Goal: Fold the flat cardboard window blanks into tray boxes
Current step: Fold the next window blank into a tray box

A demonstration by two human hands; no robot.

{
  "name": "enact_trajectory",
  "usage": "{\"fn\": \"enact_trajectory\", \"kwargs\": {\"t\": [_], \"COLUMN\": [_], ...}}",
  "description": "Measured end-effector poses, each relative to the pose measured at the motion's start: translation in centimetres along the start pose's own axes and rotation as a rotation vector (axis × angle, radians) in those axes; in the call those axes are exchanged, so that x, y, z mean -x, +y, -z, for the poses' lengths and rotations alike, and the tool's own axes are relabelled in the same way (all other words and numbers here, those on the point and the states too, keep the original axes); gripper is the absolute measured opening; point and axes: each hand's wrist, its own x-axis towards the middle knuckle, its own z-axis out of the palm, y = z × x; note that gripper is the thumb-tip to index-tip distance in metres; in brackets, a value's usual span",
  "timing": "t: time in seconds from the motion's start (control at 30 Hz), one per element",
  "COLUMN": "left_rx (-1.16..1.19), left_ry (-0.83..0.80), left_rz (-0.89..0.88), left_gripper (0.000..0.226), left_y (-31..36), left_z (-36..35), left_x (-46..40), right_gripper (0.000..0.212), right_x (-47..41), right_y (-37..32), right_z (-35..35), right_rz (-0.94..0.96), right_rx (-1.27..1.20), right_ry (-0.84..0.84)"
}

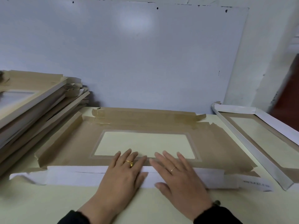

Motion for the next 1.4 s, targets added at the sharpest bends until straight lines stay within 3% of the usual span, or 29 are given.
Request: {"fn": "enact_trajectory", "kwargs": {"t": [0.1, 0.17, 0.23, 0.47, 0.83, 0.93, 1.0, 1.07, 1.13, 1.17, 1.27, 1.33, 1.4], "left_rx": [-0.006, 0.012, 0.036, 0.03, 0.098, 0.0, -0.014, 0.029, 0.17, 0.219, 0.336, 0.314, 0.262], "left_ry": [-0.092, -0.146, -0.153, -0.155, -0.162, -0.132, 0.068, 0.24, 0.208, 0.15, -0.027, -0.098, -0.134], "left_rz": [0.023, 0.09, 0.154, 0.365, 0.709, 0.759, 0.604, 0.33, 0.044, -0.057, -0.148, -0.122, -0.122], "left_gripper": [0.081, 0.061, 0.051, 0.049, 0.056, 0.056, 0.039, 0.038, 0.029, 0.025, 0.073, 0.097, 0.104], "left_y": [-0.4, -1.7, -3.2, -9.9, -16.4, -16.0, -14.8, -13.0, -10.1, -8.7, -6.1, -6.1, -6.6], "left_z": [-1.6, -2.5, -2.7, -2.3, -1.7, -1.2, -0.6, -0.4, 0.2, 0.5, 0.1, -0.7, -0.9], "left_x": [-0.5, -0.5, -0.4, 1.0, 3.5, 3.5, 3.5, 3.2, 3.2, 3.2, 2.8, 2.7, 2.5], "right_gripper": [0.056, 0.064, 0.058, 0.047, 0.051, 0.059, 0.056, 0.055, 0.05, 0.044, 0.041, 0.038, 0.046], "right_x": [-0.5, -0.1, 0.7, 4.3, 8.8, 8.1, 7.5, 6.9, 5.9, 5.3, 4.4, 4.4, 4.5], "right_y": [0.0, 1.0, 3.1, 9.0, 14.0, 13.7, 12.8, 11.5, 9.3, 8.2, 6.3, 6.3, 6.6], "right_z": [0.1, -0.4, -1.8, -1.4, -0.3, 0.3, 1.2, 1.9, 1.9, 1.8, 1.1, 0.5, 0.4], "right_rz": [-0.16, -0.239, -0.259, -0.463, -0.769, -0.881, -0.784, -0.561, -0.323, -0.226, -0.041, -0.04, -0.099], "right_rx": [-0.076, -0.056, -0.104, -0.126, -0.071, -0.009, 0.094, 0.095, 0.006, -0.065, -0.2, -0.219, -0.314], "right_ry": [-0.232, -0.331, -0.332, -0.392, -0.383, -0.342, -0.158, 0.07, 0.186, 0.195, 0.073, -0.02, -0.088]}}
